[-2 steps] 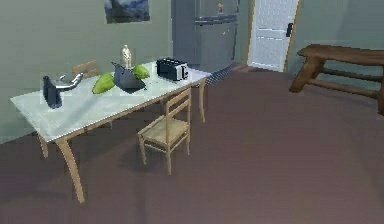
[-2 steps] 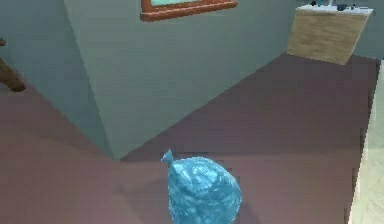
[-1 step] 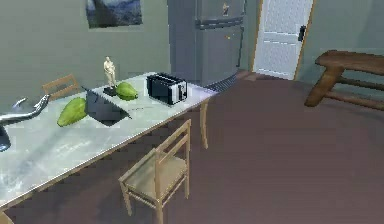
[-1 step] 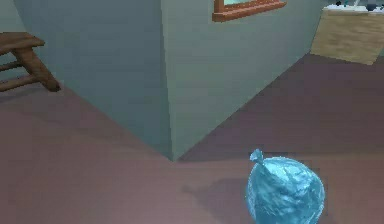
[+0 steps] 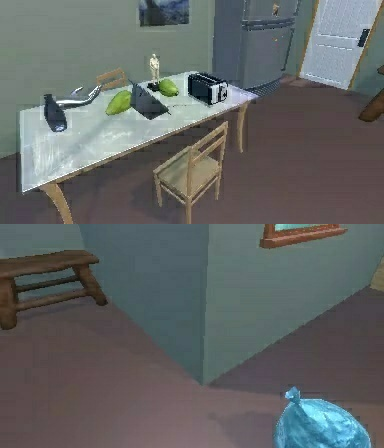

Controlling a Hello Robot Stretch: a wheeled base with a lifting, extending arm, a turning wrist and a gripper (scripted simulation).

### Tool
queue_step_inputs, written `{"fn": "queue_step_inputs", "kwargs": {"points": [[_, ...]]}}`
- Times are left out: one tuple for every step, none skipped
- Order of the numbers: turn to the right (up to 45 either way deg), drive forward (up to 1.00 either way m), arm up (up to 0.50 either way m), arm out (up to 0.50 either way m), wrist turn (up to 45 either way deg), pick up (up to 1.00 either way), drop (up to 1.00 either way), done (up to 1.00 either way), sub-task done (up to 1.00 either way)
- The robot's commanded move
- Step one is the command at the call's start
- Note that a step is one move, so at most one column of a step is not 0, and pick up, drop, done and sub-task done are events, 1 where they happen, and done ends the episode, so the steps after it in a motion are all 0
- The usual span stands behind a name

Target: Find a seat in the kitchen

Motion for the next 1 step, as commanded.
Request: {"fn": "queue_step_inputs", "kwargs": {"points": [[0.0,0.0,0.0,0.0,0.0,0.0,0.0,1.0,0.0]]}}
